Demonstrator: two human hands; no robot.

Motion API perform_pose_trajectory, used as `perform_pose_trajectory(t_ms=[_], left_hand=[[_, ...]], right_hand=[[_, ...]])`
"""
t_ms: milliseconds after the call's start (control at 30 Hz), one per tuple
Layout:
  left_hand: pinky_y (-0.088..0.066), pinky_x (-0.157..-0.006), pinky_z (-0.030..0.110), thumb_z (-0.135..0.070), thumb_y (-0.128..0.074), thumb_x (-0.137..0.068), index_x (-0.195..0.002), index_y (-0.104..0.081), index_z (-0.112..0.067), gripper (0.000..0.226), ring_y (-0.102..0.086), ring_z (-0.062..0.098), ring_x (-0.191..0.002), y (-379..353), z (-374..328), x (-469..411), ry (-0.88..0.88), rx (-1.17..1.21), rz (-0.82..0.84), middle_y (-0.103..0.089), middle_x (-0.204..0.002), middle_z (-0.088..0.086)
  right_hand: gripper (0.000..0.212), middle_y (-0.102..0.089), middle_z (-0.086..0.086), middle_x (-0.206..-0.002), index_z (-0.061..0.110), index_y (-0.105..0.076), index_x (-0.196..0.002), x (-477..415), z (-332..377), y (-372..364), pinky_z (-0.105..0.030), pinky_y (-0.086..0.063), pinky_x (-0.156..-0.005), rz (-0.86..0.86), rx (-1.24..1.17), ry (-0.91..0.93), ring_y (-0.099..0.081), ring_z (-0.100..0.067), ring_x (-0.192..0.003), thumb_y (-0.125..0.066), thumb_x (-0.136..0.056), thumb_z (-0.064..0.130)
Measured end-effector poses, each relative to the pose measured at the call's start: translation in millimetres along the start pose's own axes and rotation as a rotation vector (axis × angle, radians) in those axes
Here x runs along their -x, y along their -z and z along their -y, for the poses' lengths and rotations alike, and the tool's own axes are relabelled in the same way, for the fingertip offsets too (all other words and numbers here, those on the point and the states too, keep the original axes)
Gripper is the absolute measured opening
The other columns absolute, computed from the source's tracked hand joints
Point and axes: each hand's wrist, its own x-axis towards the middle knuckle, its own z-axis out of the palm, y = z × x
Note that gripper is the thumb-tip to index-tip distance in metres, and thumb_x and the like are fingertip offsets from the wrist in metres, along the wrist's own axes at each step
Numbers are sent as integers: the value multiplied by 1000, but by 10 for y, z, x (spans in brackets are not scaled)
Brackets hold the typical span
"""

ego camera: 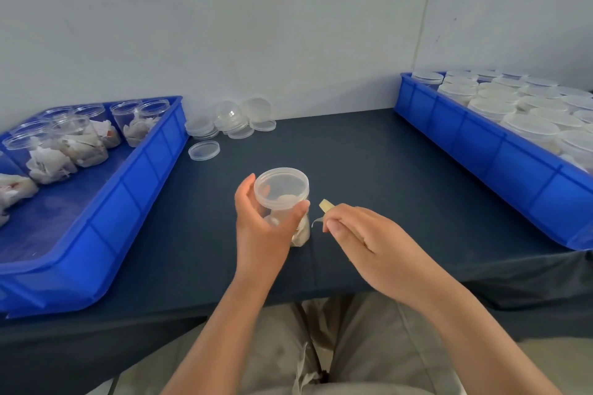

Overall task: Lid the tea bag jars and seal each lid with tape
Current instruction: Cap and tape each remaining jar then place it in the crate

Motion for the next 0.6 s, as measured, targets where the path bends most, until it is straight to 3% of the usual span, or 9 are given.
perform_pose_trajectory(t_ms=[67,167,267,333,433,533,600], left_hand=[[-60,-99,37,-51,-91,-72,-143,-46,-39,85,-65,3,-122,76,23,-37,-12,9,41,-63,-131,-23],[-55,-91,15,-62,-76,-78,-145,-51,-39,76,-62,0,-126,208,10,-13,-96,4,192,-63,-135,-22],[-45,-93,3,-62,-63,-89,-159,-39,-34,79,-53,-10,-132,201,-69,57,-139,-15,265,-52,-149,-22],[-41,-95,1,-59,-56,-96,-159,-35,-44,68,-53,-12,-131,187,-118,109,-152,-13,292,-53,-147,-28],[-49,-96,10,-61,-54,-95,-145,-44,-55,51,-57,-4,-130,180,-160,153,-164,-34,308,-54,-143,-29],[-57,-101,34,-65,-74,-81,-139,-43,-54,67,-60,10,-131,145,-146,172,-197,-101,283,-55,-142,-23],[-59,-99,40,-72,-82,-72,-137,-43,-54,78,-61,14,-130,119,-152,184,-231,-142,254,-55,-141,-25]], right_hand=[[34,-56,4,-85,27,-55,-98,2,-7,5,-30,-47,-67,-14,-18,-7,-54,-15,-82,-34,-112,49],[32,-54,5,-83,27,-55,-96,-1,0,49,-25,-43,-66,-19,-33,-44,-51,-13,-78,-36,-113,46],[30,-55,12,-79,30,-56,-94,-8,13,65,-17,-40,-67,29,-56,-81,-51,-7,-75,-38,-112,45],[29,-56,14,-80,32,-56,-91,-8,40,55,-17,-40,-66,38,-77,-90,-52,-6,-75,-40,-113,44],[28,-58,13,-88,33,-57,-90,-4,74,50,-21,-43,-68,36,-71,-102,-55,-8,-81,-43,-113,43],[27,-59,12,-83,37,-57,-89,2,86,57,-26,-44,-64,52,-58,-117,-56,-9,-78,-44,-112,41],[30,-54,14,-78,39,-52,-82,7,98,60,-25,-39,-59,51,-54,-108,-50,-8,-70,-44,-111,35]])
